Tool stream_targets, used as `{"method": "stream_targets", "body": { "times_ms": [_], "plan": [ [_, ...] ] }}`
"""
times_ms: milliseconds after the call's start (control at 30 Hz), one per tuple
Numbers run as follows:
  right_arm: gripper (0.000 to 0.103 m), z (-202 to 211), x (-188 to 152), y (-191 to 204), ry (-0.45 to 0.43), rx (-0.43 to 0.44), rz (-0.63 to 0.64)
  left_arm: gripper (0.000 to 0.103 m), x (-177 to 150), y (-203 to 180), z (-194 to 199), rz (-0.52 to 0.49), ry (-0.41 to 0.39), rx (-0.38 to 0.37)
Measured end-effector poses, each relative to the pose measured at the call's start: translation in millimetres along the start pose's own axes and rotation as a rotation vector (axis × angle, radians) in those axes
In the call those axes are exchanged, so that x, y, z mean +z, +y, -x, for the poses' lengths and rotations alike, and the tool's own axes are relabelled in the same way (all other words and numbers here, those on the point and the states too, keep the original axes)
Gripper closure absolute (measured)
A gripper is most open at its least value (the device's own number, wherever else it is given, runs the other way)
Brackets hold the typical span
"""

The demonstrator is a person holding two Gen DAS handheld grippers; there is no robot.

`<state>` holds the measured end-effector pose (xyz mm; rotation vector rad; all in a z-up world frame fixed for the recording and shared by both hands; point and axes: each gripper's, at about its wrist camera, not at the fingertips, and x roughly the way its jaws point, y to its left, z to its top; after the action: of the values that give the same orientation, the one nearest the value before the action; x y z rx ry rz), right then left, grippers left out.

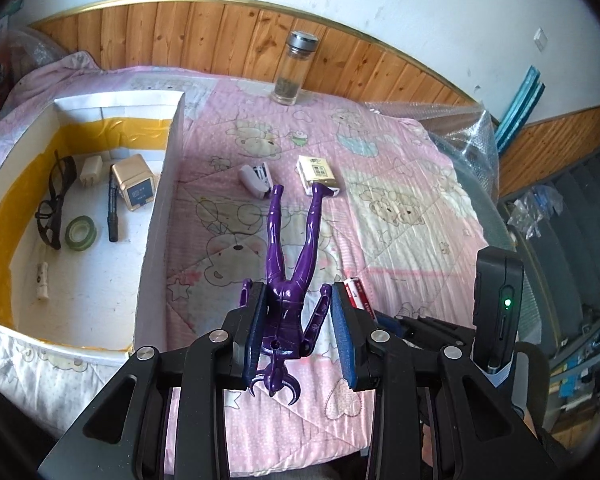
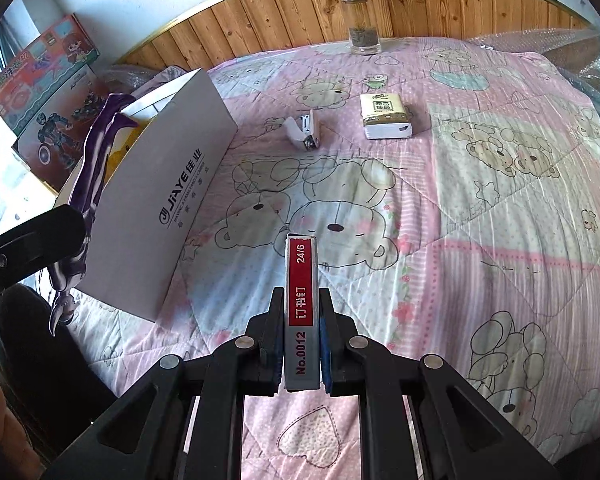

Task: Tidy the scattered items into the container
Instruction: 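Carry the staple box with the right gripper while the left gripper carries the figure toward the box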

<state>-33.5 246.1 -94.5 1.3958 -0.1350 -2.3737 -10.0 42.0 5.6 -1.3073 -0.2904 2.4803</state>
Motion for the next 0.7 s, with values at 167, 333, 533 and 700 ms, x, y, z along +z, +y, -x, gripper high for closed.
{"method": "stream_targets", "body": {
  "times_ms": [167, 333, 533, 700],
  "plan": [
    [0.088, 6, -2, 15, -0.002, 0.002, 0.019, 0.070, -7, 8, 7, 0.024, 0.000, -0.012],
    [0.088, 15, -1, 26, -0.009, 0.006, 0.034, 0.070, -14, 17, 12, 0.045, 0.000, -0.017],
    [0.088, 29, 3, 46, -0.025, 0.027, 0.064, 0.070, -16, 28, 18, 0.071, -0.008, -0.030],
    [0.088, 37, 8, 64, -0.038, 0.044, 0.095, 0.070, -18, 41, 24, 0.096, -0.014, -0.035]
  ]
}}
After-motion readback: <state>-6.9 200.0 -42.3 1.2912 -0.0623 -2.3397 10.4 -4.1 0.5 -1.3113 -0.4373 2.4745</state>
